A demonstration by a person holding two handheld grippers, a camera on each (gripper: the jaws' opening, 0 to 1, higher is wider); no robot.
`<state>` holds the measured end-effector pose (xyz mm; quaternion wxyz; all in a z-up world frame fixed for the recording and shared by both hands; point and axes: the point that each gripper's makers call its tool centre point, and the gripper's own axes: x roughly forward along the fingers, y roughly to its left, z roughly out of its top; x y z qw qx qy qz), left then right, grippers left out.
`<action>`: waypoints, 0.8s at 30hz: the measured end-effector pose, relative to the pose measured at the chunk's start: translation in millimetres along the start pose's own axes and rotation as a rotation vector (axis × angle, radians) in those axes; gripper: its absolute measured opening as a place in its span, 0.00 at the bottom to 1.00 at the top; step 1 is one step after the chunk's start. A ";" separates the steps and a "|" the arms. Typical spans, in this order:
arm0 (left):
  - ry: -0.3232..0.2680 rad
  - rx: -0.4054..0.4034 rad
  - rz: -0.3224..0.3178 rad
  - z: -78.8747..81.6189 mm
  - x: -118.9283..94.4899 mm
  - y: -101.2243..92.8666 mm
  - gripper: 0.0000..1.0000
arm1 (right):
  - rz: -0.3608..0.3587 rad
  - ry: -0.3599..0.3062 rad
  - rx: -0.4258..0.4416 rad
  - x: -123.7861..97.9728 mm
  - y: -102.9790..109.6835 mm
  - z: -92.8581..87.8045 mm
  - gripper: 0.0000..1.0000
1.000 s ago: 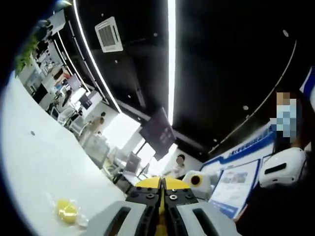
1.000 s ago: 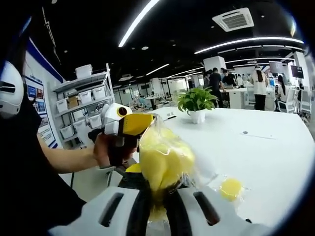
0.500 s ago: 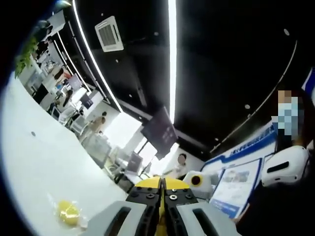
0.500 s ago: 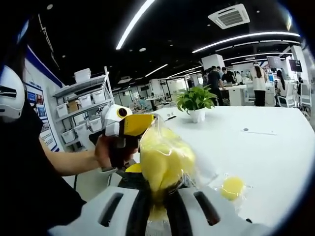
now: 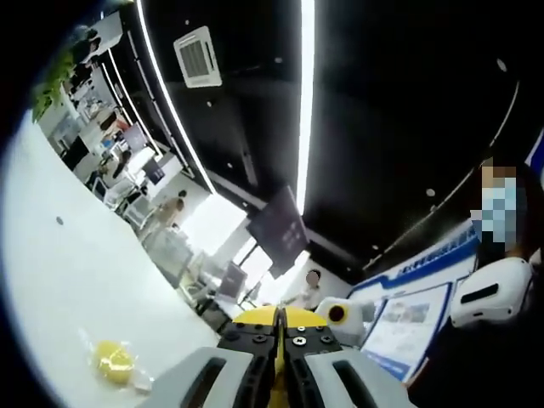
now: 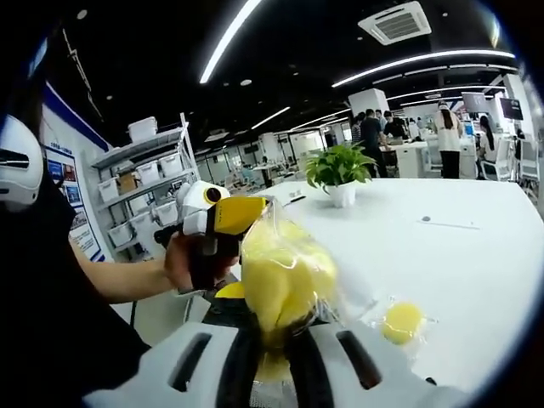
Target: Compare the silicone blocks by pressing each to a similar depth, holding the contact briefly, and releasing to observe deformation and rebound differences across the visible hardness samples.
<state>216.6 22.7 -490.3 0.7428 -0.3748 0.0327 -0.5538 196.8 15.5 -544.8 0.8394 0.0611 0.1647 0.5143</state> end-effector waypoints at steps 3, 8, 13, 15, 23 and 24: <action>0.002 0.001 0.002 0.3 0.3 0.2 0.00 | 0.004 -0.006 0.006 0.2 -0.4 0.2 0.06; 0.019 -0.027 0.022 -0.7 1.9 3.8 0.00 | 0.014 -0.009 0.033 0.6 -1.1 -1.0 0.07; 0.020 -0.030 0.020 -1.1 2.0 3.3 0.00 | 0.014 -0.017 0.030 -0.3 -1.2 -0.9 0.07; 0.019 -0.030 0.020 -1.0 2.7 2.8 0.00 | 0.020 -0.025 0.034 -0.8 -2.0 -0.8 0.08; 0.033 -0.047 0.045 -4.6 4.4 8.3 0.00 | 0.031 -0.047 0.064 -1.5 -5.3 -4.5 0.11; 0.031 -0.050 0.044 -4.3 4.6 7.9 0.00 | 0.035 -0.050 0.064 -1.6 -4.8 -4.1 0.11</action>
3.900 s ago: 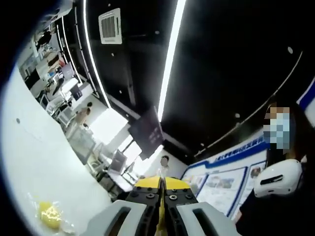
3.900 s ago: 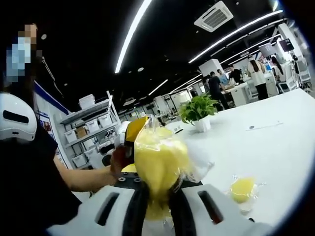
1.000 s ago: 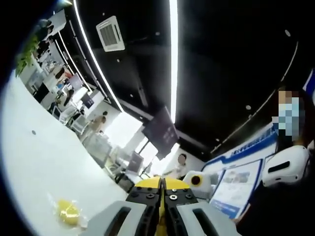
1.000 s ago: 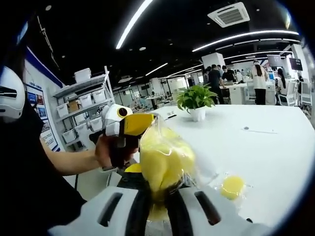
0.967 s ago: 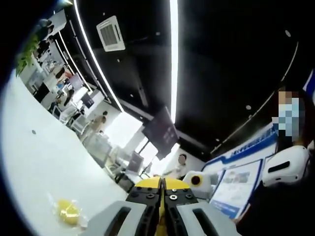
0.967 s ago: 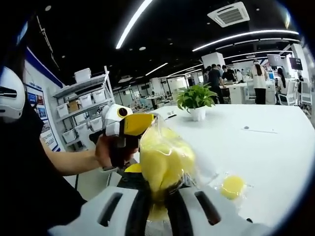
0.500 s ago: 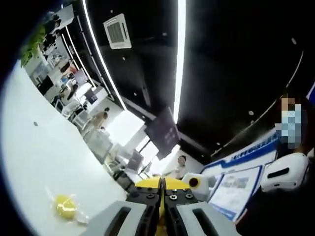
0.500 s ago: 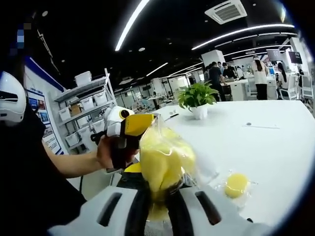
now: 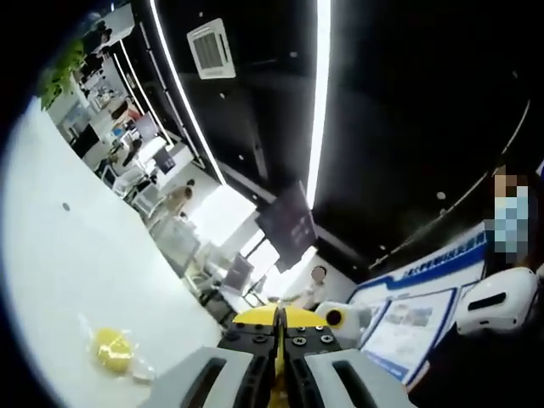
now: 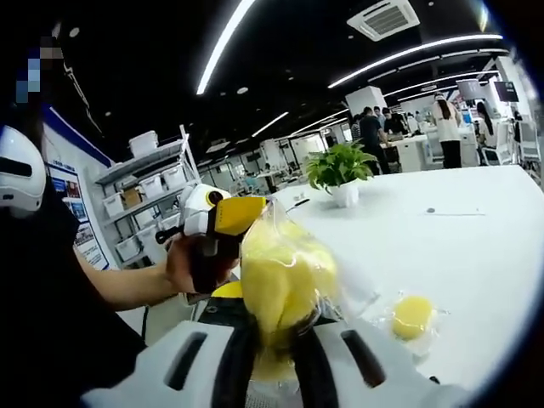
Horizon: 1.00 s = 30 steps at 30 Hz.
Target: Compare the silicone blocks by pressing each to a similar depth, holding the contact briefly, and releasing to observe deformation and rebound differences across the visible hardness samples.
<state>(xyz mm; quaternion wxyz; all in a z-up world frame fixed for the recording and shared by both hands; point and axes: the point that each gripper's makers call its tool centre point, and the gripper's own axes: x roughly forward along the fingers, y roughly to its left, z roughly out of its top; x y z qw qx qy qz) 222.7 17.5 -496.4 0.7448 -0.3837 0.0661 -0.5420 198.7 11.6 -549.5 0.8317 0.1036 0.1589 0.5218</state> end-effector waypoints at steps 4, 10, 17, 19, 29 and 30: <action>-0.007 -0.012 -0.007 1.4 0.6 -1.2 0.00 | -0.007 -0.016 -0.035 0.2 0.1 1.6 0.13; -0.017 -0.029 -0.021 7.2 -1.3 -2.7 0.00 | -0.065 -0.054 -0.088 0.1 -7.2 6.8 0.22; -0.058 -0.035 -0.032 19.4 -5.4 -5.7 0.00 | -0.088 -0.043 -0.152 -1.2 -8.2 2.0 0.28; -0.087 -0.047 -0.032 26.2 -8.1 -5.4 0.00 | -0.096 -0.013 -0.174 1.2 -7.2 -6.3 0.29; -0.126 -0.054 0.012 30.7 -18.9 5.7 0.00 | -0.165 0.015 -0.206 -4.9 -21.2 -25.7 0.38; -0.131 -0.058 0.017 30.9 -20.3 7.3 0.00 | -0.175 0.018 -0.206 -5.7 -23.0 -27.9 0.40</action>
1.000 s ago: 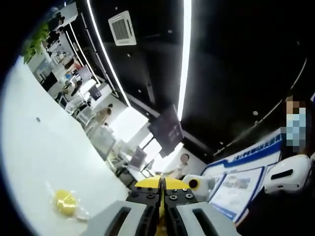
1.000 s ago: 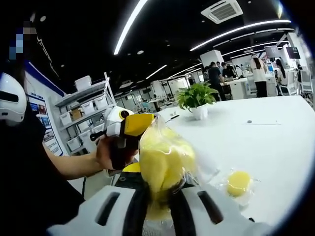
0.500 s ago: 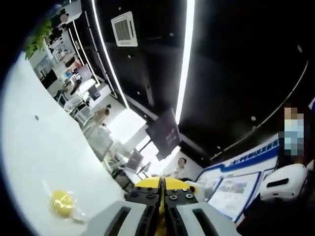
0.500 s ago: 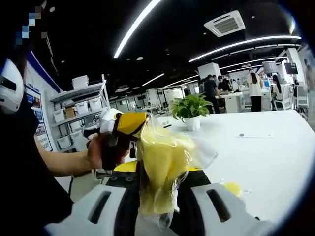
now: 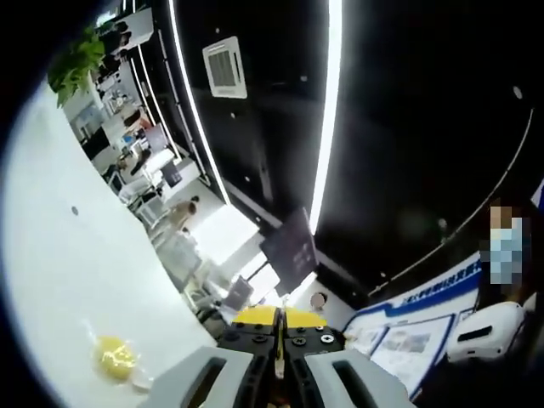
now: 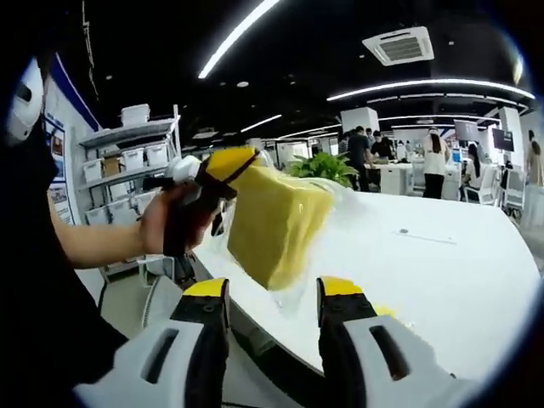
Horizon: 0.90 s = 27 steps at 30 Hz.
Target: Compare the silicone blocks by pressing each to a similar depth, holding the contact briefly, and releasing to observe deformation and rebound differences across the visible hardness samples.
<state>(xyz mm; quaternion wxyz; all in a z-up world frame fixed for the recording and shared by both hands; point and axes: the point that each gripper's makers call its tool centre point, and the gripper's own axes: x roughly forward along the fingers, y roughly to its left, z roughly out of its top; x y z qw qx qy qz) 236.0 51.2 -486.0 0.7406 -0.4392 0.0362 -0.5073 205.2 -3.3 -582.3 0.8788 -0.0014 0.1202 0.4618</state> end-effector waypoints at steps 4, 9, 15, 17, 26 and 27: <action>-0.023 -0.017 0.017 2.6 -3.8 6.6 0.00 | -0.055 0.010 0.017 -3.7 -12.8 -14.0 0.49; -0.051 -0.016 0.080 4.0 -7.1 23.0 0.00 | -0.125 0.043 0.027 -9.7 -29.0 -45.4 0.55; -0.057 -0.005 0.143 3.1 -11.7 39.0 0.00 | -0.247 0.114 0.004 -18.1 -53.9 -81.8 0.67; -0.062 -0.006 0.152 4.2 -13.4 41.6 0.00 | -0.278 0.116 0.019 -21.7 -61.3 -86.8 0.72; -0.072 -0.031 0.182 5.1 -17.3 52.5 0.00 | -0.359 0.146 0.012 -28.0 -81.0 -105.8 0.83; -0.072 -0.030 0.188 5.1 -17.8 54.1 0.00 | -0.369 0.144 0.013 -29.1 -83.8 -108.0 0.83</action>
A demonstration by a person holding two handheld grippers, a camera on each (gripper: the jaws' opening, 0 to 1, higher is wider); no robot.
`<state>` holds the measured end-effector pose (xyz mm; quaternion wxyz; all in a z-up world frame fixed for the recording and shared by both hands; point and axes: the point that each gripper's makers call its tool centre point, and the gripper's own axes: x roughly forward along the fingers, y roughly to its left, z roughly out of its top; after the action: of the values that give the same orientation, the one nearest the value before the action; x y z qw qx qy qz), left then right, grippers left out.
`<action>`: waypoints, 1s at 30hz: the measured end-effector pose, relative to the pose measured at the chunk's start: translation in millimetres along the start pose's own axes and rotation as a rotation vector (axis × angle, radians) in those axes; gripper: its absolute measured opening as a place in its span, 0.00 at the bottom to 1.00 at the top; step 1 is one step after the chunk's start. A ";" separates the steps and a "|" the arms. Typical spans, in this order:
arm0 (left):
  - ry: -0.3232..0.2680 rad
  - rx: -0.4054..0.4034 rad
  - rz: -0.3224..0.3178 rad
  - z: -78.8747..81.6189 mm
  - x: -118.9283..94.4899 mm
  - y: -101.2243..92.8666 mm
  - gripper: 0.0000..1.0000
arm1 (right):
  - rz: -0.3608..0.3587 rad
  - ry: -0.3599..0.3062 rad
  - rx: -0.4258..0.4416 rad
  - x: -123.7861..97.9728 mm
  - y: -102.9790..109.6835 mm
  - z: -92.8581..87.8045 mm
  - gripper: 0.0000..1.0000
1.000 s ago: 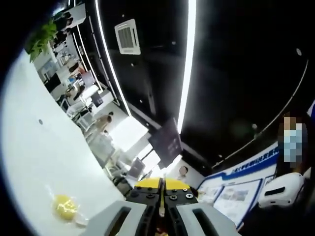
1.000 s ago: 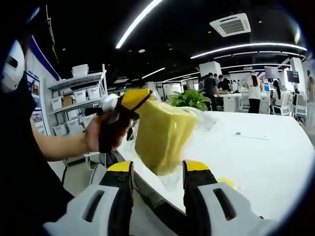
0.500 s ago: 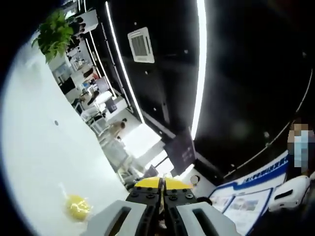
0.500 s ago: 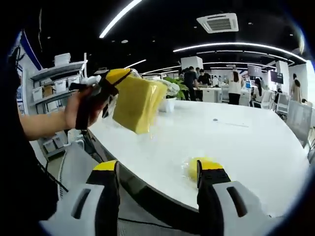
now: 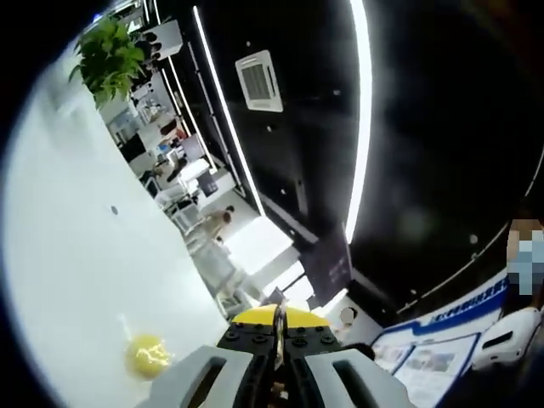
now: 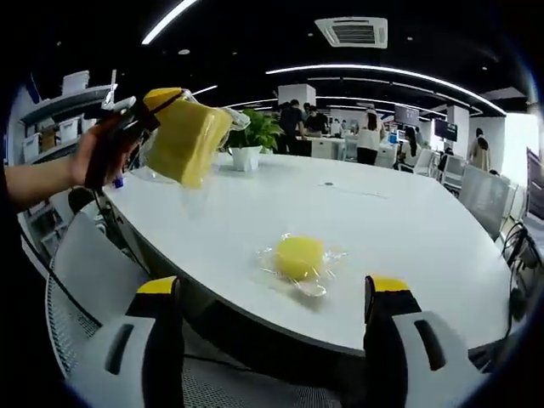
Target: Compare the silicone blocks by pressing each to a similar depth, holding the contact briefly, and releasing to observe deformation and rebound differences across the visible hardness samples.
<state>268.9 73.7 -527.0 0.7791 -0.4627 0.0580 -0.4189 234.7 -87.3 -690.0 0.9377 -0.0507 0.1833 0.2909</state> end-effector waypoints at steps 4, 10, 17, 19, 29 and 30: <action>-0.003 0.006 0.036 -0.1 -0.8 13.6 0.00 | -0.058 -0.077 -0.057 -0.3 -10.0 11.0 0.92; -0.001 0.022 0.101 -1.9 1.5 43.6 0.00 | -0.057 -0.060 -0.028 4.0 -11.1 6.1 0.93; 0.016 -0.004 0.191 -3.1 1.8 90.9 0.00 | -0.080 -0.048 -0.015 4.6 -19.9 1.7 0.94; 0.017 -0.013 0.200 -3.9 2.3 98.7 0.00 | -0.087 -0.041 -0.004 5.2 -23.5 -1.2 0.95; 0.033 -0.064 0.297 -14.5 0.0 144.6 0.00 | -0.106 0.008 -0.031 8.8 -27.2 -10.8 0.96; 0.034 -0.062 0.308 -14.6 -0.5 148.7 0.00 | -0.108 0.011 -0.031 8.9 -27.3 -11.5 0.96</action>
<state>350.7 97.0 -649.9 0.8184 -0.4649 0.1544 -0.3002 253.3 -107.5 -704.4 0.9500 -0.0766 0.1811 0.2424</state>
